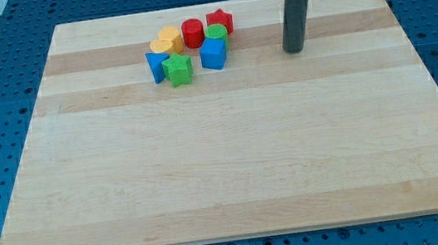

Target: Place the red star right to the red circle

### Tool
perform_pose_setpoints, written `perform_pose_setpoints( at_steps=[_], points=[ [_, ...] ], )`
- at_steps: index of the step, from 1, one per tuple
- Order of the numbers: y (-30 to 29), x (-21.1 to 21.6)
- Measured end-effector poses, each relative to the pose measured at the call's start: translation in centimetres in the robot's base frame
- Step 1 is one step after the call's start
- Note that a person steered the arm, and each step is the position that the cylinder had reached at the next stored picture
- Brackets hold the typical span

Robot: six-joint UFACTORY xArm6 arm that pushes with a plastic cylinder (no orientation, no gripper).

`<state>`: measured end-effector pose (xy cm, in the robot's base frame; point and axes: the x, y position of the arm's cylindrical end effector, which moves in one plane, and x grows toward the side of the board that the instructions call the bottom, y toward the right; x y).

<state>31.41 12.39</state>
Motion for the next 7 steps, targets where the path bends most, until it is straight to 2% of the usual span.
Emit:
perform_pose_setpoints(
  at_steps=[1,2,4,7],
  points=[
    [-0.7,-8.2],
    [-3.4,-12.2],
    [-8.5,-11.1],
    [-9.9,-9.0]
  ],
)
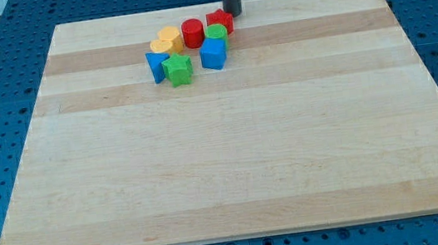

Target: Place the red star right to the red circle

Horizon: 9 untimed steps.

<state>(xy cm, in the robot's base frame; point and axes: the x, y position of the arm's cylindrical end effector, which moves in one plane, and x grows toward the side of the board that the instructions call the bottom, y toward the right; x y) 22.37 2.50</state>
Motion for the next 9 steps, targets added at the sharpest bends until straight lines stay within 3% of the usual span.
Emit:
perform_pose_setpoints(
  at_steps=[9],
  points=[
    [-1.0,3.9]
  ],
)
